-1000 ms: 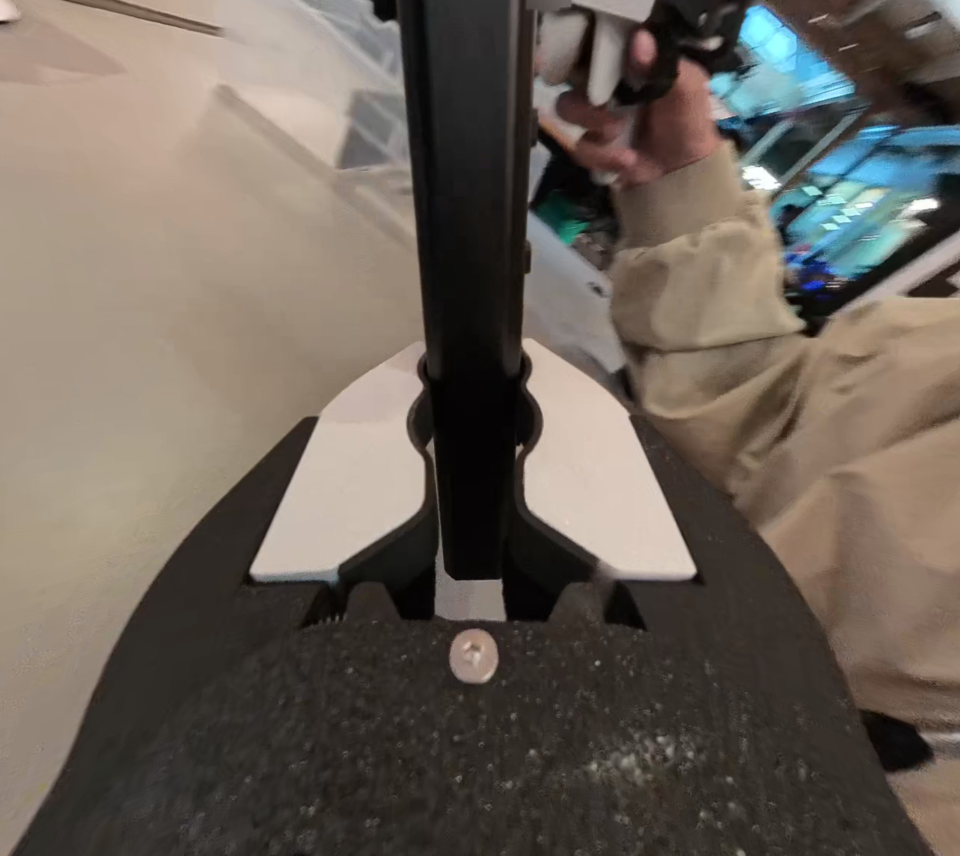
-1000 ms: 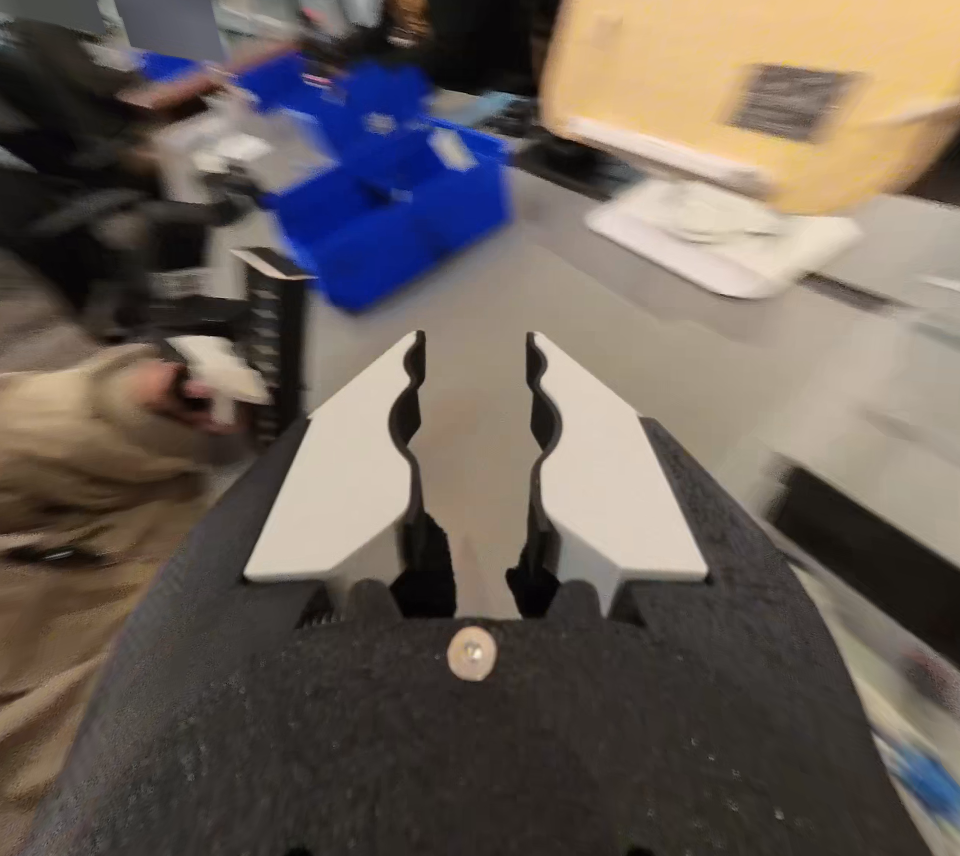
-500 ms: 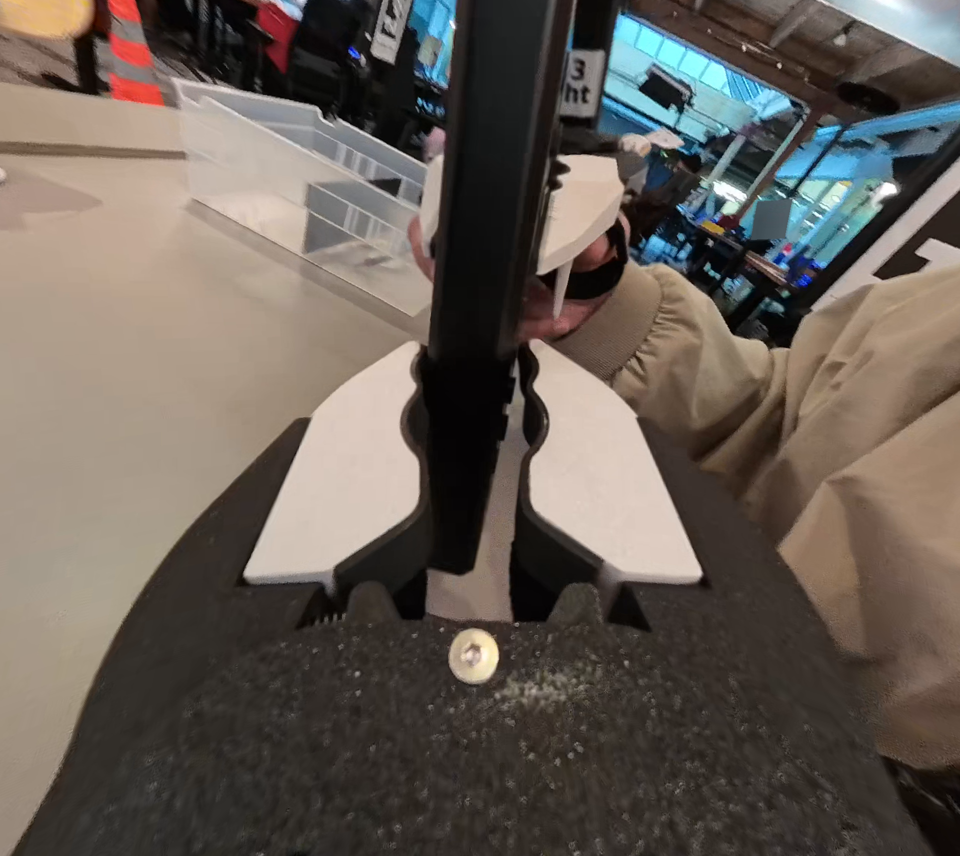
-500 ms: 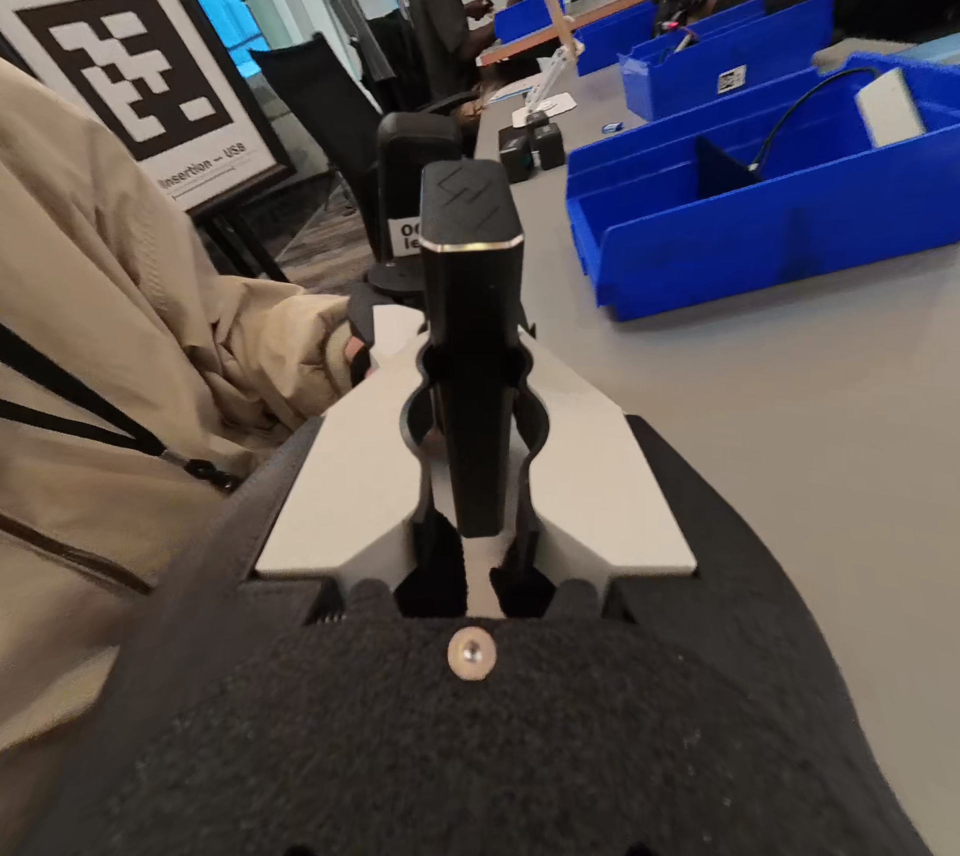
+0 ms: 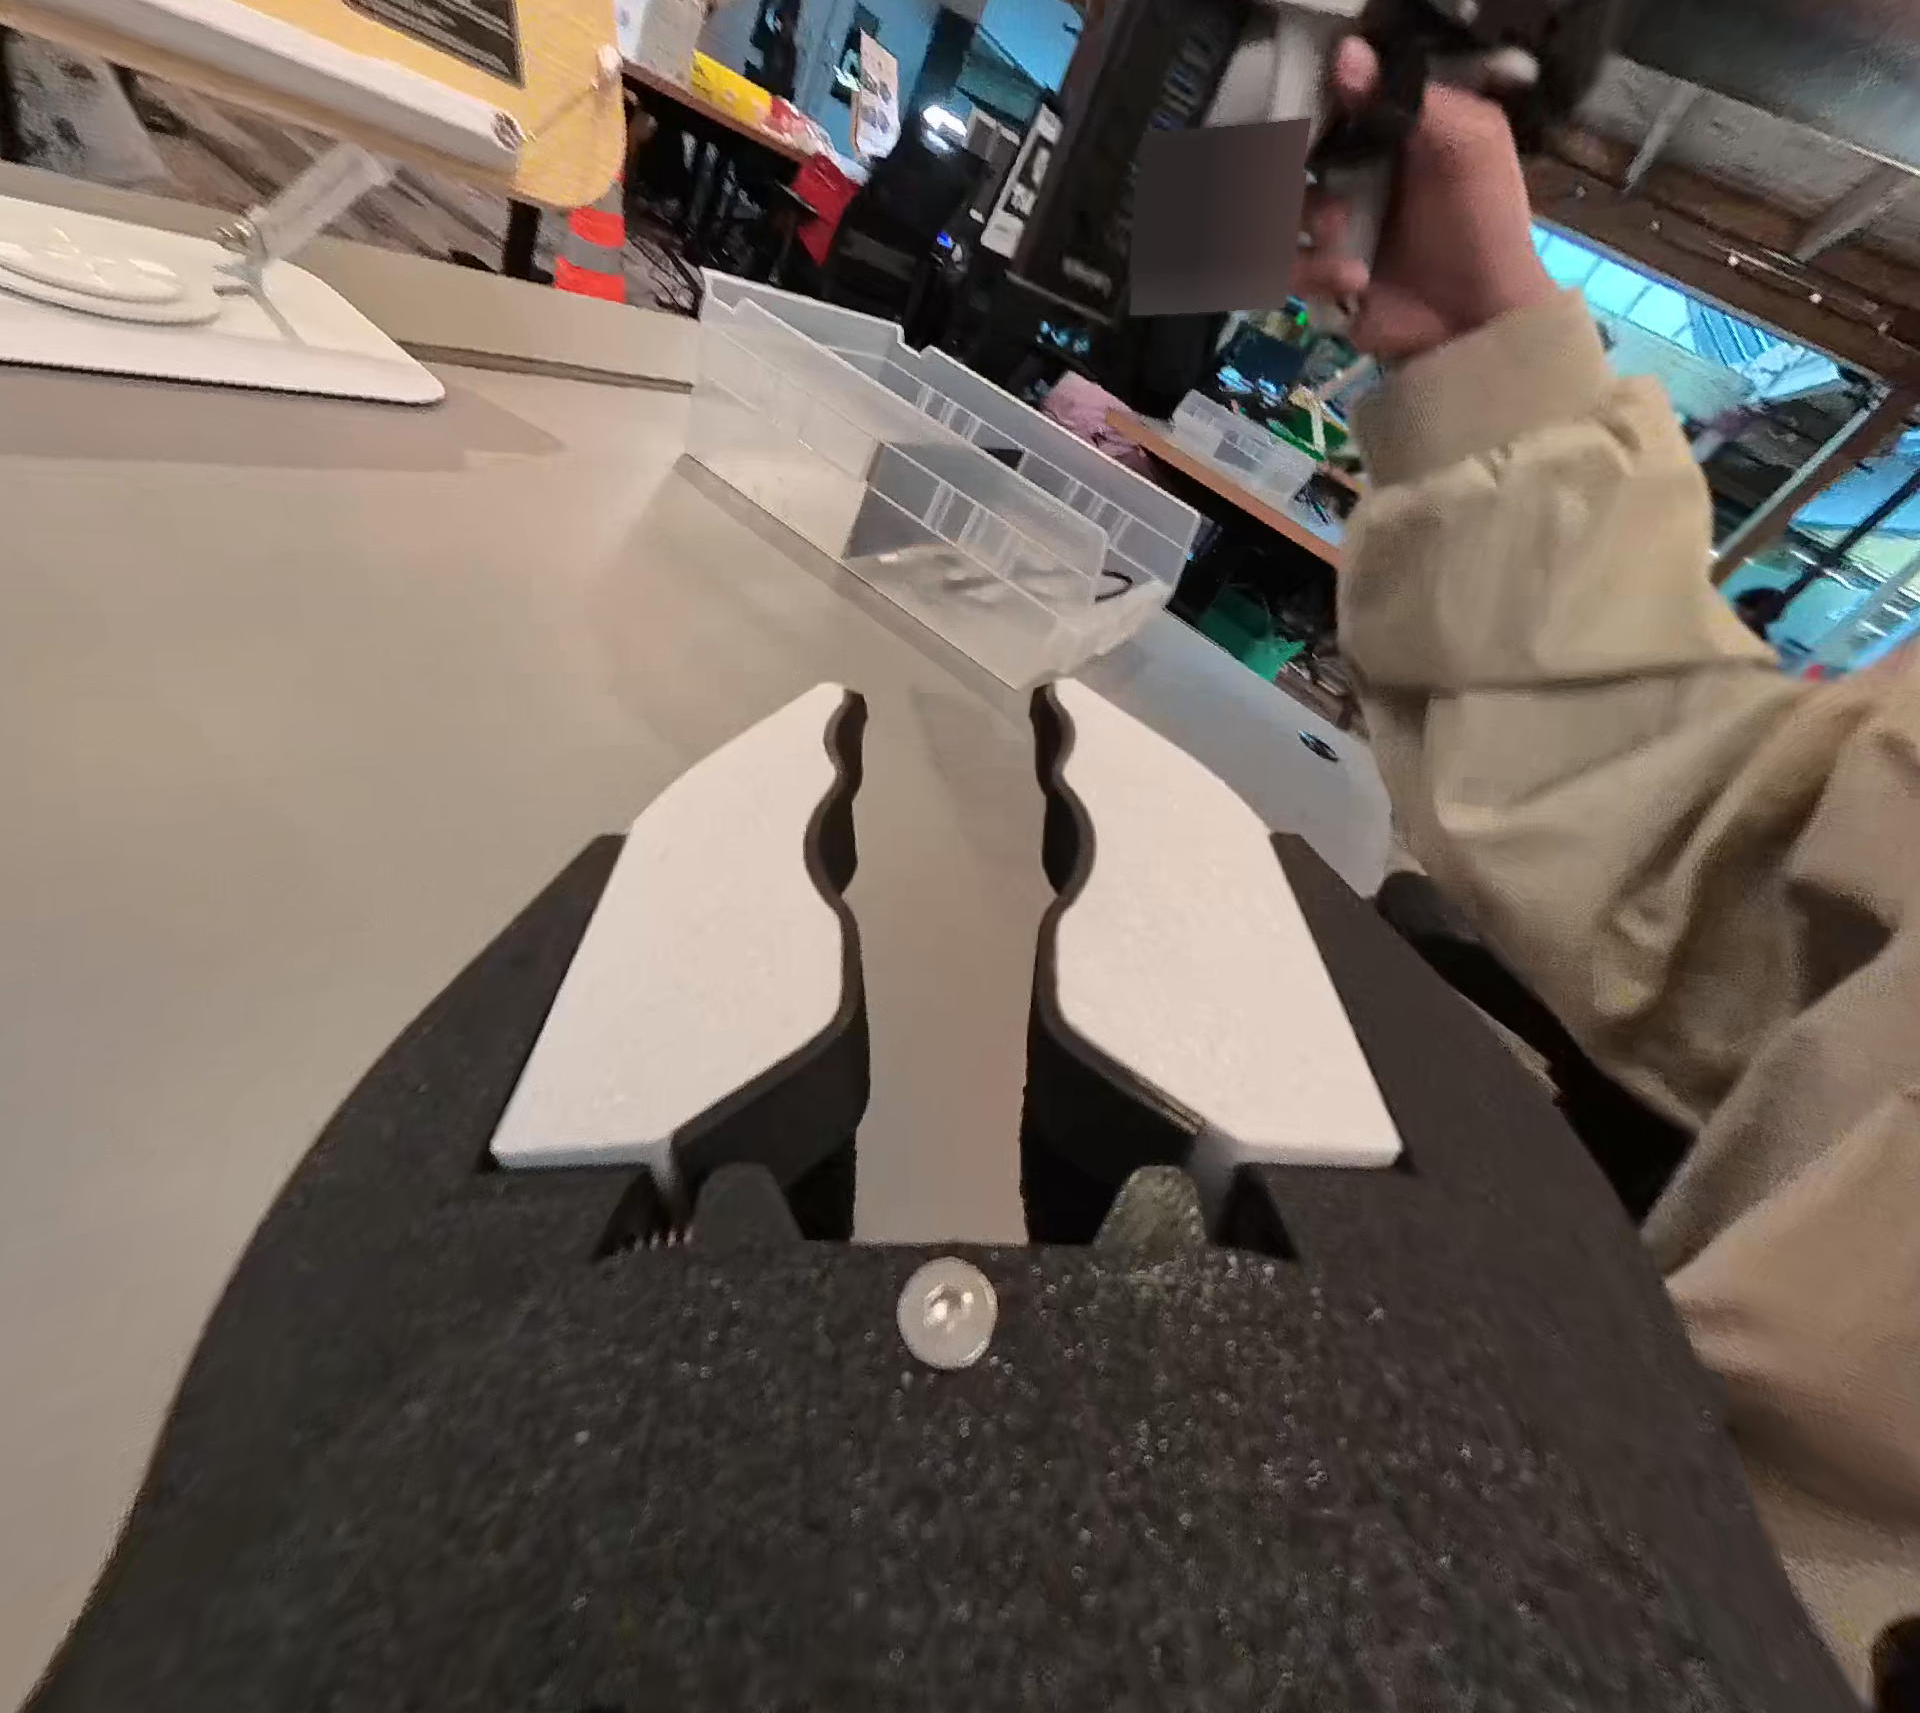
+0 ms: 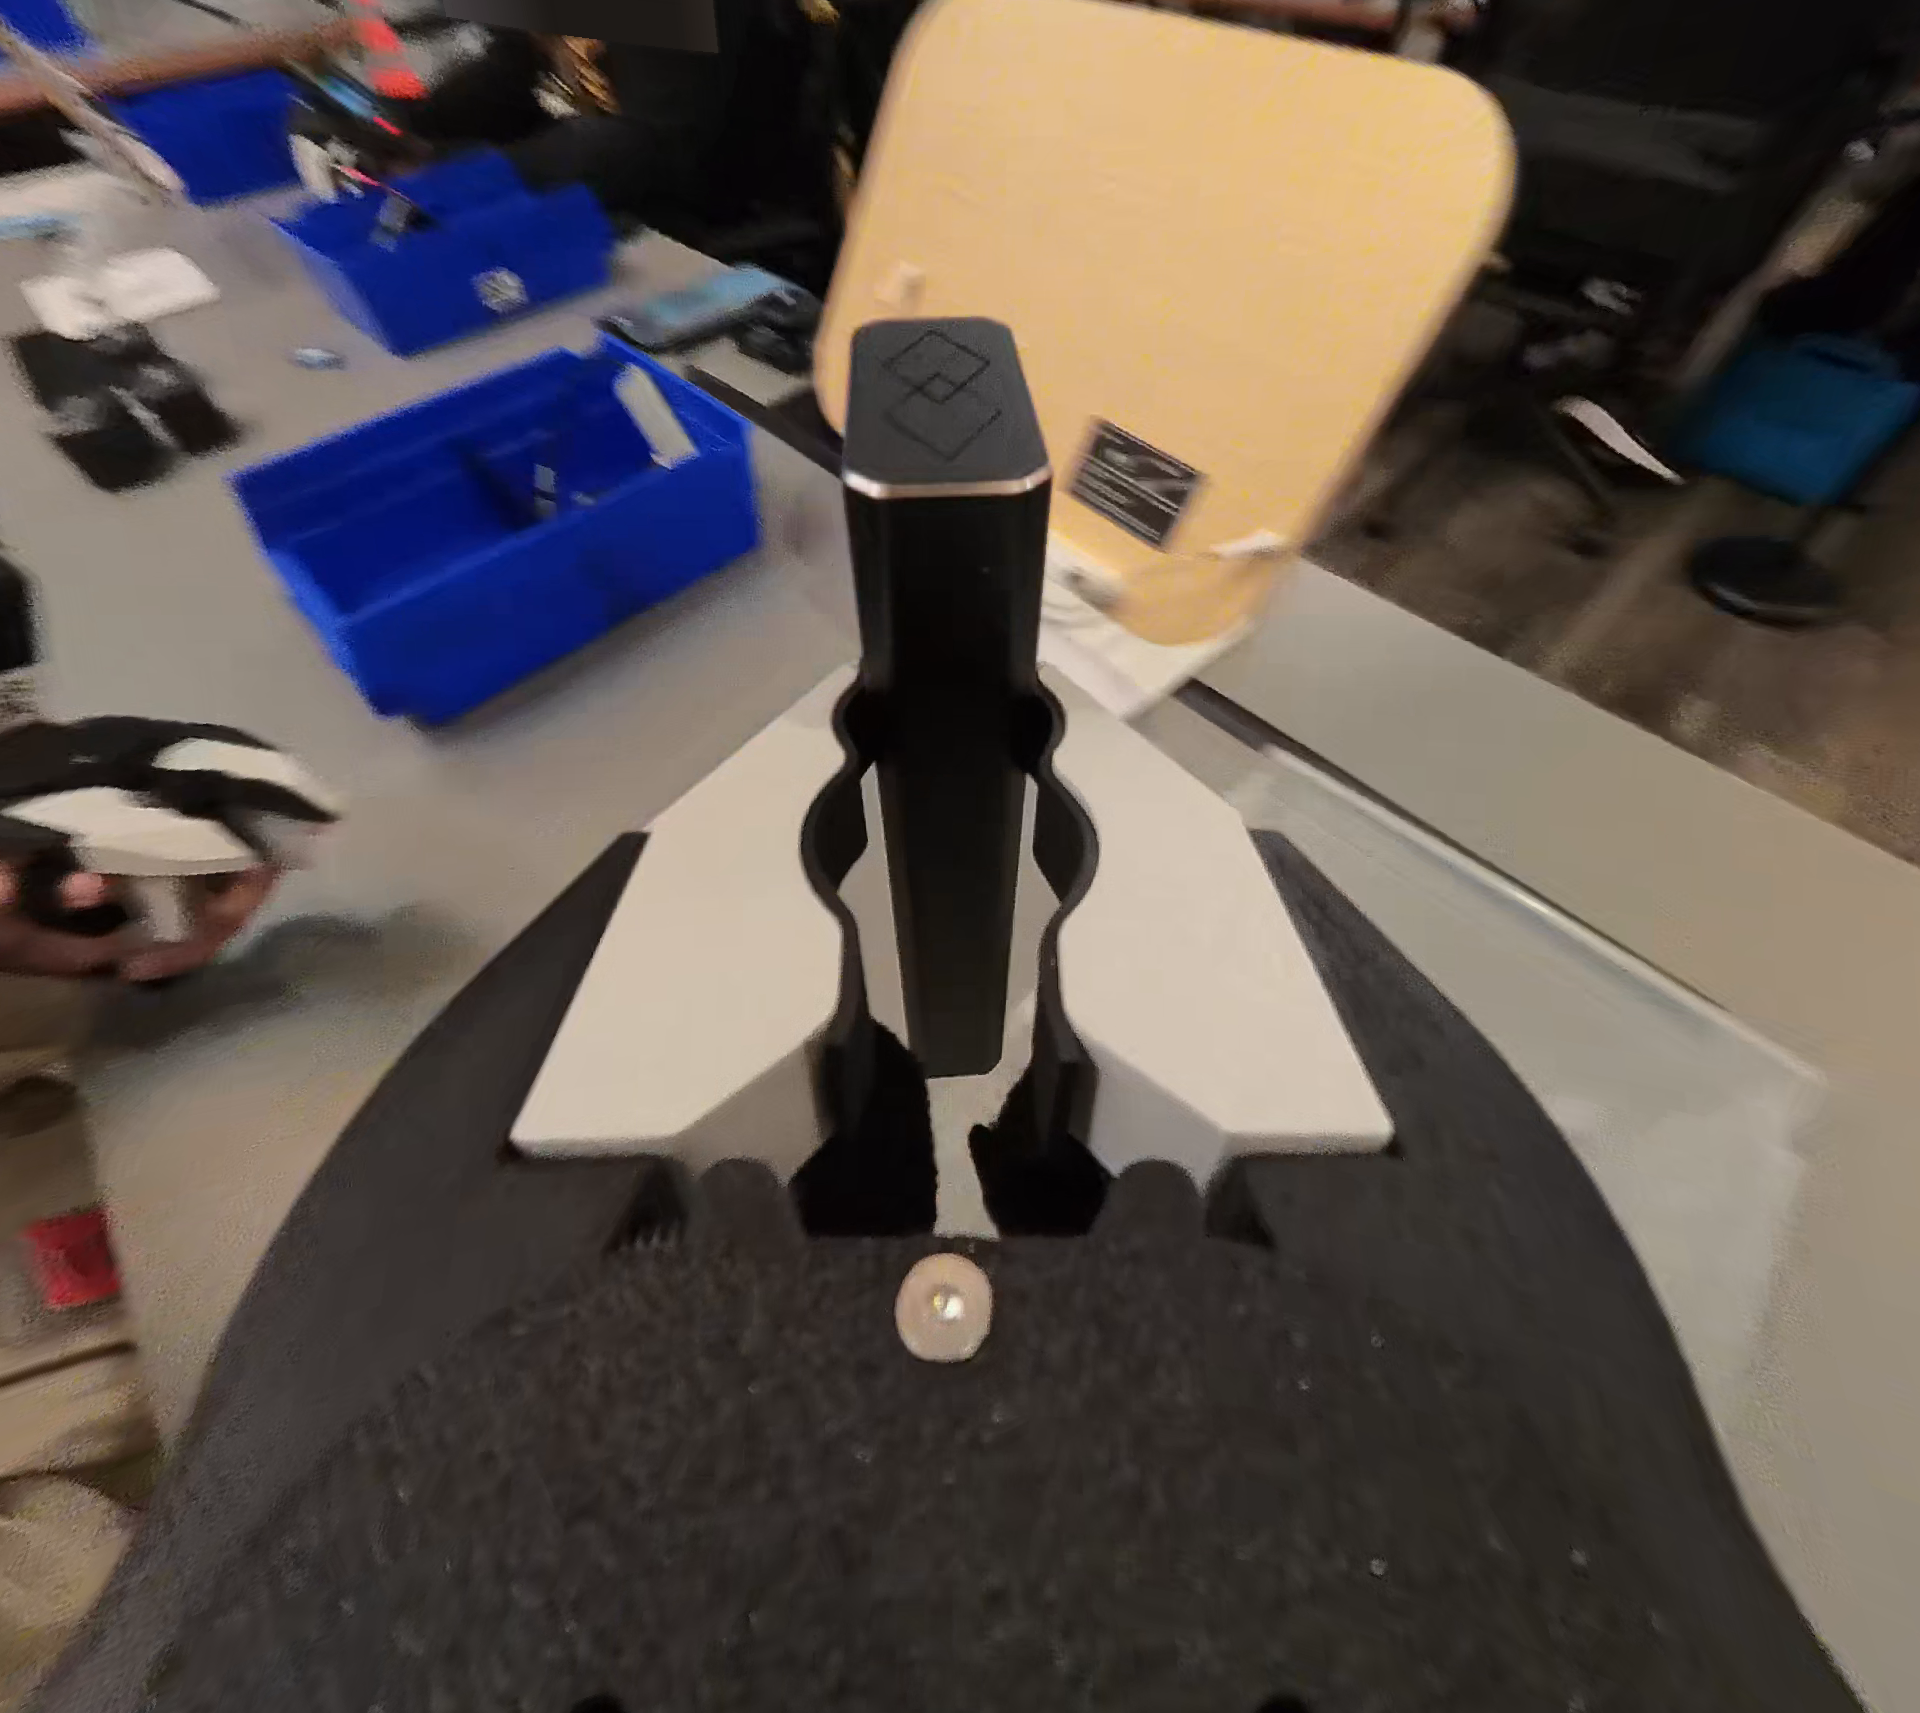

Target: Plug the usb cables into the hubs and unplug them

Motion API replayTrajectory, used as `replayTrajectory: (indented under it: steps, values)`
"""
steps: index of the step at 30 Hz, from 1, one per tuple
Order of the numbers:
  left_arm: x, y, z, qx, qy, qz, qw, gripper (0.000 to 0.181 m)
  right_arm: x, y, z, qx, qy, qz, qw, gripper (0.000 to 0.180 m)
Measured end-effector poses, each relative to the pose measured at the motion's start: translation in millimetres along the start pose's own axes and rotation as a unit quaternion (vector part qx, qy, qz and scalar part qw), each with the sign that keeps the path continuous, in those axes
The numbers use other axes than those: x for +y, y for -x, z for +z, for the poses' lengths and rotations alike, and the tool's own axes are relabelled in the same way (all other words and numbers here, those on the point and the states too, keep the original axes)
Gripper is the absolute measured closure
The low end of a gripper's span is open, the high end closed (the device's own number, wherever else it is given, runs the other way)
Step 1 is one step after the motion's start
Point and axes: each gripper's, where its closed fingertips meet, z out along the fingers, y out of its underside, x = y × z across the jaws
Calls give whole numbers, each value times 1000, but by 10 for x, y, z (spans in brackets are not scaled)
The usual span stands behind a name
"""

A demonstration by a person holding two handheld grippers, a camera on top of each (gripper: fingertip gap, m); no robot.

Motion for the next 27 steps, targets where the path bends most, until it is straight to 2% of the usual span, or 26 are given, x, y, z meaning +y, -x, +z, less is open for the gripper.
replayTrajectory:
  steps: [5,9,12,16,20,24,27]
  values:
    - [72,-86,38,18,17,-6,1000,151,212,-1084,-26,58,110,18,992,153]
    - [64,-56,32,15,16,-10,1000,151,471,-1513,57,67,211,-15,975,153]
    - [69,-23,26,12,20,-21,1000,151,731,-1601,214,56,303,-77,948,153]
    - [75,4,24,7,22,-18,1000,151,1157,-1615,485,41,419,-144,896,153]
    - [91,18,25,6,28,-17,999,151,1572,-1598,730,21,482,-176,858,153]
    - [71,42,-2,0,24,-14,1000,151,1911,-1581,901,-1,500,-174,848,153]
    - [72,57,-4,1,23,-20,1000,151,2011,-1577,994,-6,498,-177,849,153]
